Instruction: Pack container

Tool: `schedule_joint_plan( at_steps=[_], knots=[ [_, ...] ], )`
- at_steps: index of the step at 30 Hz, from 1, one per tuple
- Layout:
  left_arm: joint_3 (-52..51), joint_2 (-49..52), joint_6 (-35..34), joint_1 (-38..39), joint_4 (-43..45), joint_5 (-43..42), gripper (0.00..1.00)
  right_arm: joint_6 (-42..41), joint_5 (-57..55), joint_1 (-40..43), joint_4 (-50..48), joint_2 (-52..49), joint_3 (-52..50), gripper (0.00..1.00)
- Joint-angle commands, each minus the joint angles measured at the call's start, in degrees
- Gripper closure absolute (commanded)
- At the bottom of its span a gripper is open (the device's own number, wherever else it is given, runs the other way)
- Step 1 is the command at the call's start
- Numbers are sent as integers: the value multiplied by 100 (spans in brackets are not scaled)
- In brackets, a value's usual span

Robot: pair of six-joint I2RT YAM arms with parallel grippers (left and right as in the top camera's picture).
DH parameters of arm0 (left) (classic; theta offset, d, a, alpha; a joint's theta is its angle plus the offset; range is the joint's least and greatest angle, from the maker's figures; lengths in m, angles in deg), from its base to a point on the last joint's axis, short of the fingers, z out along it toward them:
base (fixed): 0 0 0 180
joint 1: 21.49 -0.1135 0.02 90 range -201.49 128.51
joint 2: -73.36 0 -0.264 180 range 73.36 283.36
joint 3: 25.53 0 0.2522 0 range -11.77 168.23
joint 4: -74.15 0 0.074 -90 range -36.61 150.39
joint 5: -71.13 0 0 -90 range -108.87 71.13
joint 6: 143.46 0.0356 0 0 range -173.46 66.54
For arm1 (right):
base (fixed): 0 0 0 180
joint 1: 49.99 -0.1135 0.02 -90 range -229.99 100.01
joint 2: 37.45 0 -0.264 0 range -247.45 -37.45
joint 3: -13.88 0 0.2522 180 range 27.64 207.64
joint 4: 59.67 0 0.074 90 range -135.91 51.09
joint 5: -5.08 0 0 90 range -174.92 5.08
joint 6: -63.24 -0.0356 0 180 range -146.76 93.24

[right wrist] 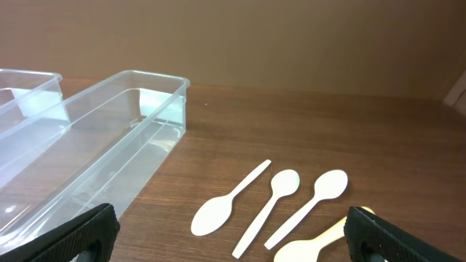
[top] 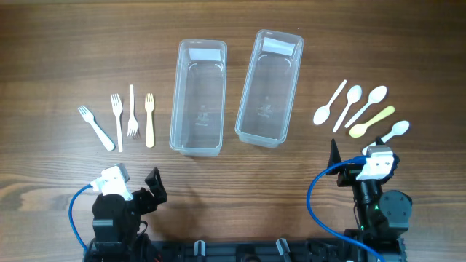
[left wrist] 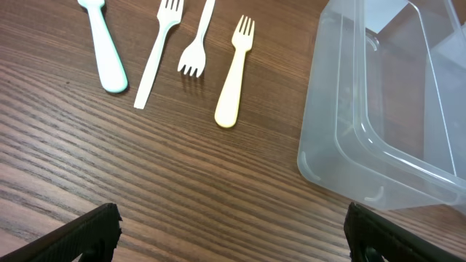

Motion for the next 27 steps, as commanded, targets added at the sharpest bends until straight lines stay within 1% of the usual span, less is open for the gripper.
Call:
schedule_joint_plan(
  at_steps=[1,24,27],
  knots=[
    [-48,-50,-28,15,-2,-107,0,37,-13,-28,-33,85,-42,0],
    [-48,-50,-26,15,2,-103,0,39,-13,-28,-31,83,-42,0],
    [-48,-50,-28,15,308,-85,0,37,-13,-28,-33,83,-42,0]
  ],
)
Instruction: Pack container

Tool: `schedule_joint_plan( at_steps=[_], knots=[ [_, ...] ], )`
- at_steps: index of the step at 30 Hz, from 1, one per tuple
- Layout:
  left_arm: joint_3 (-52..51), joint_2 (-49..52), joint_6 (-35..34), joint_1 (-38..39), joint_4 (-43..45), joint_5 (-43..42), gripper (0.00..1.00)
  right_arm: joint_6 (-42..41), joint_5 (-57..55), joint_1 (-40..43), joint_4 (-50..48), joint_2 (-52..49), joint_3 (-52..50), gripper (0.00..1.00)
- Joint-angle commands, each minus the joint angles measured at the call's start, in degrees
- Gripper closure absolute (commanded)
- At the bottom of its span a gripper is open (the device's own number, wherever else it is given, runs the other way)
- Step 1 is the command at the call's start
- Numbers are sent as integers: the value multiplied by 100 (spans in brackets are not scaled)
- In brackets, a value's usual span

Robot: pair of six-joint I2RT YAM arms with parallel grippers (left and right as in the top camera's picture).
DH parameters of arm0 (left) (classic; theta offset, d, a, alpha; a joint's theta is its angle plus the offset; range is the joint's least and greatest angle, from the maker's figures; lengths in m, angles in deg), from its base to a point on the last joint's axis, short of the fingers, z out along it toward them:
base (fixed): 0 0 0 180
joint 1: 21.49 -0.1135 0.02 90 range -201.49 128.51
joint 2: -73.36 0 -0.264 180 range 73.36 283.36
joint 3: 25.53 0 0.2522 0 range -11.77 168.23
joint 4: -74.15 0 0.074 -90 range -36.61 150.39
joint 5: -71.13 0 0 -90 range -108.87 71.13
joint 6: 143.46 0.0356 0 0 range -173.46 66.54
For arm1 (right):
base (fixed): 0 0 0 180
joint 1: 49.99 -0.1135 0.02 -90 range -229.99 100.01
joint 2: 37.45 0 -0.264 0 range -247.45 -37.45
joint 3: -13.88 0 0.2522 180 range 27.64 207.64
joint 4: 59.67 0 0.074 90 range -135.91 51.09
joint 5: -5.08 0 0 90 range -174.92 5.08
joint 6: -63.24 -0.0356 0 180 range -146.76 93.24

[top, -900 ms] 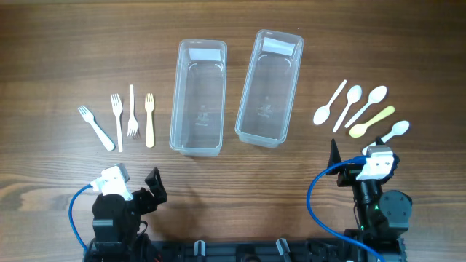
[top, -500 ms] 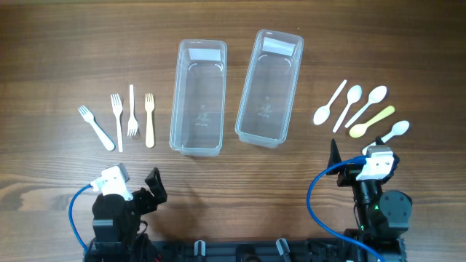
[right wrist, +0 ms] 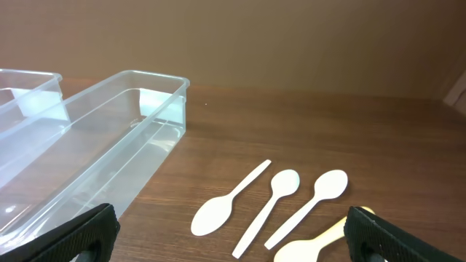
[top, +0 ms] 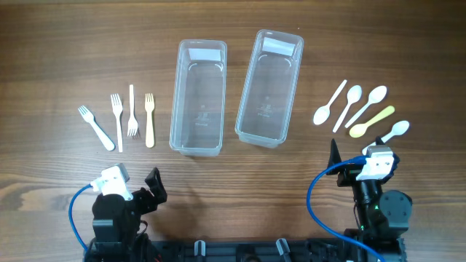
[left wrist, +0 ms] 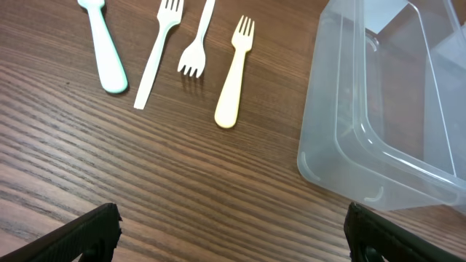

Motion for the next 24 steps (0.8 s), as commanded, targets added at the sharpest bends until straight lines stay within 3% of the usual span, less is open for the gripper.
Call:
schedule_joint_plan(
  at_steps=[1,5,10,14,20,24],
  knots=[
    [-48,-50,-33,15,527,-92,0,37,-13,-26,-31,85,-42,0],
    [-46,-50,-31,15,1156,-17,0,39,-13,-26,-31,85,-42,0],
    [11,-17,-254,15,2531,-557,0,37,-13,-26,-31,85,-42,0],
    [485,455,-249,13,2736,-468,0,37,-13,-26,-33,83,-42,0],
    [2476,3040,-92,13,2063,-225,0,39,-13,-26,-31,83,-42,0],
    [4811,5414,334,9,570,321,0,39,-13,-26,-31,85,-42,0]
  ],
)
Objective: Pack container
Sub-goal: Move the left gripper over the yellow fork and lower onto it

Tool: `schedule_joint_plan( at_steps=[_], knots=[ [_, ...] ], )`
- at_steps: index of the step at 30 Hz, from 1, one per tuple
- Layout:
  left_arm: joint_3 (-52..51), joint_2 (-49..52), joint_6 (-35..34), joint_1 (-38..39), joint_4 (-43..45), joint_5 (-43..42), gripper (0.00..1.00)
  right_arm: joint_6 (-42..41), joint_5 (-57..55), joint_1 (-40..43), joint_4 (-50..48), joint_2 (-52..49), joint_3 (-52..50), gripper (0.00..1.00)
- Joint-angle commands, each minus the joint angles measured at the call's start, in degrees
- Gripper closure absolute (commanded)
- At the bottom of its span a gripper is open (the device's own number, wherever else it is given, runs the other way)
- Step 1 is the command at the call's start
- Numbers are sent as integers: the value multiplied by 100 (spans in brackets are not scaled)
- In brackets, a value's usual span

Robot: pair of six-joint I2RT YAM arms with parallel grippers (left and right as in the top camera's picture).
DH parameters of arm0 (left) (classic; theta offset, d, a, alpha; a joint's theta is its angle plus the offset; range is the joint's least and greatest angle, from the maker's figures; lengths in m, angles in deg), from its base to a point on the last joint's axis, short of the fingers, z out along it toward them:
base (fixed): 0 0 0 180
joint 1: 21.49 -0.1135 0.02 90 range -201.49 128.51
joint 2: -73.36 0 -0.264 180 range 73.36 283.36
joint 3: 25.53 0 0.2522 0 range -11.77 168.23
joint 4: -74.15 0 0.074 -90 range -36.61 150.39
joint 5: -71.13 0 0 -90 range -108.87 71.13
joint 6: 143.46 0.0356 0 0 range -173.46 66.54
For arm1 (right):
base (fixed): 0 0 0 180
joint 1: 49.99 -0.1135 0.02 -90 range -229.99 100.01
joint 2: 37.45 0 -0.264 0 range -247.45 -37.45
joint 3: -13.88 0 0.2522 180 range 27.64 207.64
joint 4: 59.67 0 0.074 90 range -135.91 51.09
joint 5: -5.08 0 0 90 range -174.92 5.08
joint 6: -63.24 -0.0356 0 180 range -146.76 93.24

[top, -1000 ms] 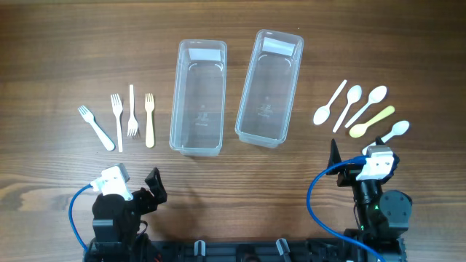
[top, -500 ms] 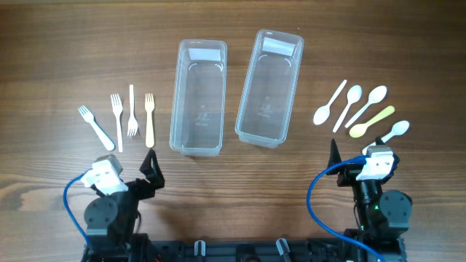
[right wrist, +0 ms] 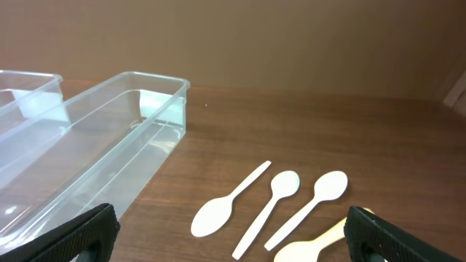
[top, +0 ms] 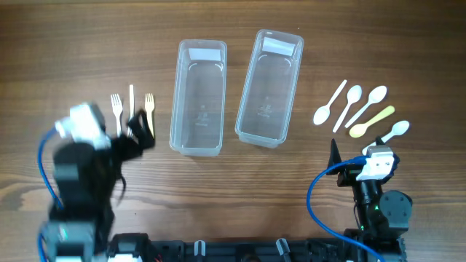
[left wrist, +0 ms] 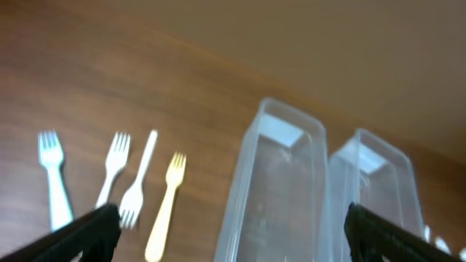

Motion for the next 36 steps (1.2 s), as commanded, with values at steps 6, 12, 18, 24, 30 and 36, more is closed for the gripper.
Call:
schedule_joint_plan(
  at_steps=[6,12,18,24,30,36],
  knots=[
    [3873,4315,549,11,-2347,828,0,39,-15,-26,-31,61,-42,0],
    [3873,5289,551,11,-2669,544,0,39,-15,-26,-31,63,-42,0],
    [3851,5571,555,11,-2765,415,0,39,-15,-26,-33,63,-42,0],
    [3803,5619,791,11,-2546,-66,0,39,-15,-26,-31,63,-42,0],
    [3801,5740,1346,15,-2345,-527,0,39,-15,-26,-33,63,-42,0],
    [3801,6074,1344,15,-2232,-533,0,39,-15,-26,-33,61,-42,0]
  ],
)
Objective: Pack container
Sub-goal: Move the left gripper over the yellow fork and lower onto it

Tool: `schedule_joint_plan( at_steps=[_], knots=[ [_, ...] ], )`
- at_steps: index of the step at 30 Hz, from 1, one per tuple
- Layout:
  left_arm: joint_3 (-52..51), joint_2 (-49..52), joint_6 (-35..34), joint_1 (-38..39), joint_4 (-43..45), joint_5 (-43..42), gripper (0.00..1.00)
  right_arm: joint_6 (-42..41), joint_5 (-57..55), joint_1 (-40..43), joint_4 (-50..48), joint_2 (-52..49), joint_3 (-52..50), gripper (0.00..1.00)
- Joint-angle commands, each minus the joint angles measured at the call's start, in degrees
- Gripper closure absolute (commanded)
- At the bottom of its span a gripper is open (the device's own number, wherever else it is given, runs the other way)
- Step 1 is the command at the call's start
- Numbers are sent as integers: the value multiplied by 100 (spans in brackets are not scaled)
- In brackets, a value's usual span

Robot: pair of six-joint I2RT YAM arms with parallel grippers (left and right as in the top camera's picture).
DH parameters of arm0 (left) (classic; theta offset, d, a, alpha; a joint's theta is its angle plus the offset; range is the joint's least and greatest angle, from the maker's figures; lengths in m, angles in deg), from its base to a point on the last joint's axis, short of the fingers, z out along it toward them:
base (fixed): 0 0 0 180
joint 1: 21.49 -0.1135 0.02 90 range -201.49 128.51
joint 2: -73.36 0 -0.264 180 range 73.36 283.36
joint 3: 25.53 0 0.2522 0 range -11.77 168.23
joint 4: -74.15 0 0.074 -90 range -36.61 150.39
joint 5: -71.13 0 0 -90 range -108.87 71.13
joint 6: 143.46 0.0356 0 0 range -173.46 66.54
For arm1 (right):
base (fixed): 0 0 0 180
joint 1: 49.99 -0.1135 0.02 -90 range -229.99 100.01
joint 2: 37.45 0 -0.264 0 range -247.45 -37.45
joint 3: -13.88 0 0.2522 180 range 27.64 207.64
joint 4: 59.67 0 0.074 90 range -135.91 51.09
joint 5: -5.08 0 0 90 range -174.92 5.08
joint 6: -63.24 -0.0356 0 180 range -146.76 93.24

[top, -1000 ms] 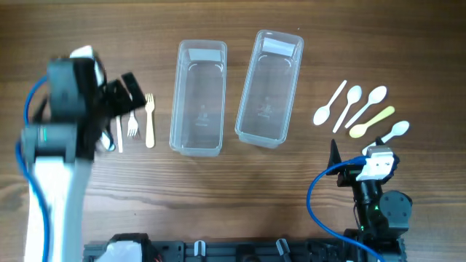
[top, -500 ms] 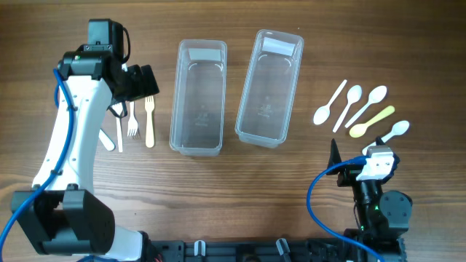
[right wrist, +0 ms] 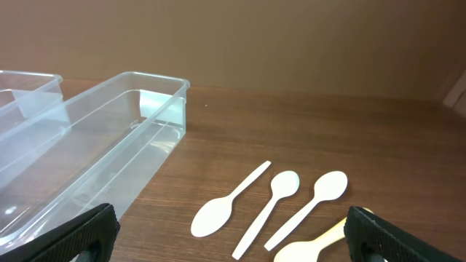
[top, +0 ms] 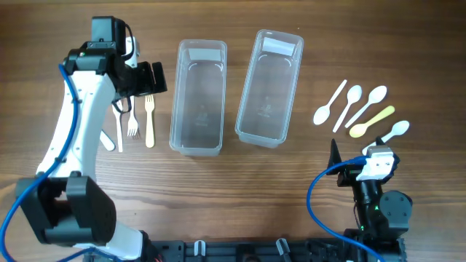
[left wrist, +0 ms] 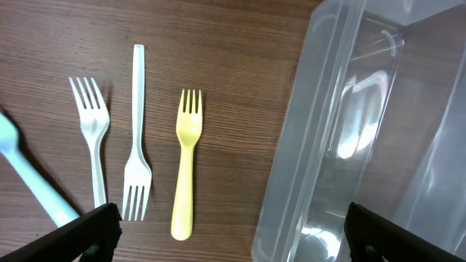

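Observation:
Several plastic forks lie in a row on the wooden table: a yellow fork (left wrist: 185, 165), two white forks (left wrist: 137, 145) and a pale blue fork (left wrist: 33, 180) at the left edge. My left gripper (top: 143, 78) hangs open above them, looking straight down, its fingertips (left wrist: 98, 231) empty. Right of the forks stands a clear container (top: 198, 97), and beside it a second clear container (top: 269, 87). Several spoons (top: 354, 108) lie at the right. My right gripper (top: 337, 166) rests open near the table's front edge, with the spoons (right wrist: 271, 200) ahead of it.
The left arm (top: 76, 124) reaches across the left part of the table and covers part of the pale blue fork. A yellow spoon (right wrist: 320, 244) lies closest to the right gripper. The table's near edge carries both arm bases.
My left gripper was low beside the forks' handles, its camera facing forward over both containers. Now it is farther out over the fork heads, looking straight down. The right arm has not moved.
Both arms sat parked at the near edge with open grippers at the first two moments. Then the left arm was up and out toward the forks. Now its open gripper hangs over the forks beside the left container. Nothing on the table has moved.

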Motion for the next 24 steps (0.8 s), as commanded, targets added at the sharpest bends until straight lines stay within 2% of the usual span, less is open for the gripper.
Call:
schedule_joint_plan(
  at_steps=[1,9,16,19,24],
  knots=[
    [2,262,138,15,44,-129,0,37,-17,-26,-28,52,-37,0],
    [2,981,286,15,129,-144,1,42,-15,-26,-31,52,-37,0],
    [2,1193,286,9,153,-140,12,37,-15,-26,-31,52,-37,0],
    [-9,1200,284,11,129,-140,21,39,-15,-26,-31,52,-37,0],
    [-450,1200,284,9,205,59,20,37,-15,-26,-31,50,-37,0]
  ],
)
